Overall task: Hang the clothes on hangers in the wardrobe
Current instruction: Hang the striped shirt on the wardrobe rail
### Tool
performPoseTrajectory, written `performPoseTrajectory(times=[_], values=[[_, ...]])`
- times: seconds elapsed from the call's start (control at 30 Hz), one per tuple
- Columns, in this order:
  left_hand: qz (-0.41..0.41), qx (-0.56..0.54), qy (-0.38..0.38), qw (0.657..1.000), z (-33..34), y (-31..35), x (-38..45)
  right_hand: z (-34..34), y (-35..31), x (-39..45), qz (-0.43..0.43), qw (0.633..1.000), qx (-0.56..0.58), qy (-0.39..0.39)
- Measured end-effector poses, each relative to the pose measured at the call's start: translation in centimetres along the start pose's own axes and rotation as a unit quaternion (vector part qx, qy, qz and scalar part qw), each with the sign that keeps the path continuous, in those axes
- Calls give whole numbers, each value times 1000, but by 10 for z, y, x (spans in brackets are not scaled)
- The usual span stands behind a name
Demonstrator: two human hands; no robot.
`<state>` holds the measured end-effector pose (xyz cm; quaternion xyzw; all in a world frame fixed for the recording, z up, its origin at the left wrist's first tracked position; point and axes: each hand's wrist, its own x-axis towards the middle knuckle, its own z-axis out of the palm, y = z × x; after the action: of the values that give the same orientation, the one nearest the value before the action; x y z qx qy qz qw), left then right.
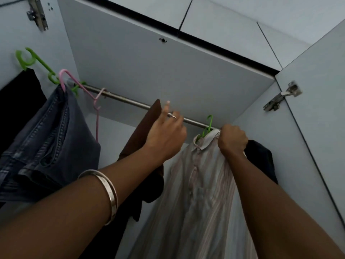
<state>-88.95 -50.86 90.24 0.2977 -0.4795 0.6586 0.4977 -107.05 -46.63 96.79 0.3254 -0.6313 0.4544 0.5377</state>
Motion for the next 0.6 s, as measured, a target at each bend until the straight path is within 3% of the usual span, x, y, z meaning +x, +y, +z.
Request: performPoseTrajectory(times=[0.07,0.17,0.37,0.5,0.6], values=[[57,-68,-30,996,10,11,0,14,-6,0,-6,1000,-8,-10],[45,-195,-180,963,22,25,-6,28,-8,-4,-16,1000,-15,-19],[8,-257,-236,937,37,30,-11,15,0,18,-7,995,93,-35],[-9,-333,-293,896,42,45,-21,6,22,23,5,983,149,-110],[-7,-347,-303,888,43,49,-28,2,34,16,35,943,285,-168]])
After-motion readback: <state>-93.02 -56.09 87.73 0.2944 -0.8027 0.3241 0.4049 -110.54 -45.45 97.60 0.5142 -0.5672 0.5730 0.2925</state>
